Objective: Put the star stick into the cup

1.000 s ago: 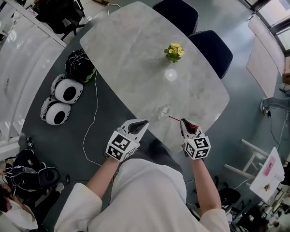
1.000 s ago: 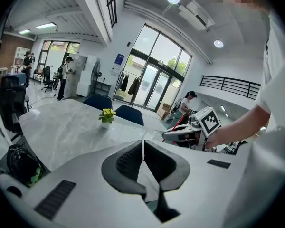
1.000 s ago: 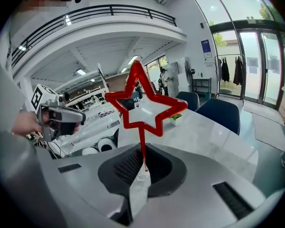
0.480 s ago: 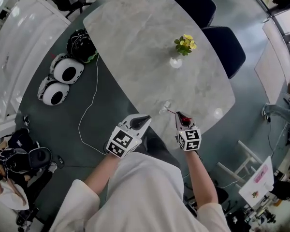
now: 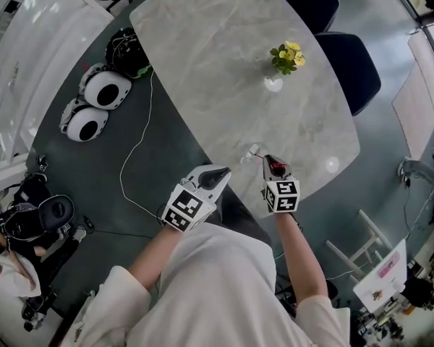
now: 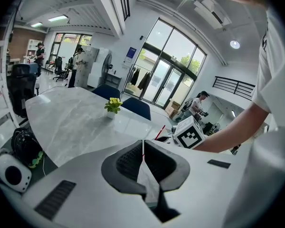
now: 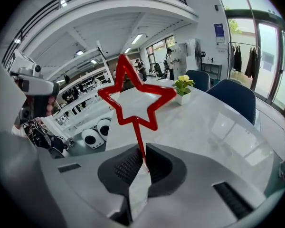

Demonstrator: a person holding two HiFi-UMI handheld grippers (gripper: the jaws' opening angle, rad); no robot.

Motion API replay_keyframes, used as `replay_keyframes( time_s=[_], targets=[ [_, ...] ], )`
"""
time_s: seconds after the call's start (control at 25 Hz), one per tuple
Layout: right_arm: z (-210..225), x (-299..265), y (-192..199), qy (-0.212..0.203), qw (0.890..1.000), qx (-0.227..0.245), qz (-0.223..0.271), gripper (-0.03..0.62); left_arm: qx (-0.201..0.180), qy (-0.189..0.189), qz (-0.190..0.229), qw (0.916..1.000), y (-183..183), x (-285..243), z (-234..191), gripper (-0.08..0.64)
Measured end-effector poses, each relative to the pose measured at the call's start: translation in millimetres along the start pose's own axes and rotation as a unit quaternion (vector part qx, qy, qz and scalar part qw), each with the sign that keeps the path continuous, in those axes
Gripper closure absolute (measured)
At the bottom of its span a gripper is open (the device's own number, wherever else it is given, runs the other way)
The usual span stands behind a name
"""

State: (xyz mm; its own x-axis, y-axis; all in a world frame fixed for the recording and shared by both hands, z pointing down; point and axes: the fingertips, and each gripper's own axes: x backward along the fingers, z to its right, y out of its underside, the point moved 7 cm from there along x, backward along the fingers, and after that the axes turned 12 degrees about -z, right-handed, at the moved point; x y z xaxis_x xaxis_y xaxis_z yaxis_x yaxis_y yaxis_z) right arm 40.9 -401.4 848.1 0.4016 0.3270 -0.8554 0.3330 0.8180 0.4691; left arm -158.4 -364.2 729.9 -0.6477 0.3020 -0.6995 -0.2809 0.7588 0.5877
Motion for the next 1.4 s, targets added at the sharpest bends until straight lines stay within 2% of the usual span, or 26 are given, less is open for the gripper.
replay_keyframes(
  time_s=[0.24,0.48,0.64,1.16,1.4],
  targets=[
    [8,-3,-1,0.006,1.000,-0.004,0.000,0.538,0.007,-0.005,-0.005,0.9999,4,-1,2,0.532],
    [14,-4,3,0.004,1.000,-0.014,-0.014,0.423,0.007,-0.010,-0.003,0.9999,1,1,9,0.532],
    [13,-6,10,-0.003,0.999,-0.028,-0.037,0.394,0.005,-0.009,-0.005,0.9999,5,7,17,0.532],
    [-3,12,48,-0.019,0.996,-0.063,-0.064,0.379,-0.002,-0.003,-0.001,1.0000,29,34,53,0.532],
    [-10,31,57,-0.005,0.996,-0.062,-0.059,0.379,-0.013,0.003,0.001,0.9999,38,52,64,0.532]
  ],
)
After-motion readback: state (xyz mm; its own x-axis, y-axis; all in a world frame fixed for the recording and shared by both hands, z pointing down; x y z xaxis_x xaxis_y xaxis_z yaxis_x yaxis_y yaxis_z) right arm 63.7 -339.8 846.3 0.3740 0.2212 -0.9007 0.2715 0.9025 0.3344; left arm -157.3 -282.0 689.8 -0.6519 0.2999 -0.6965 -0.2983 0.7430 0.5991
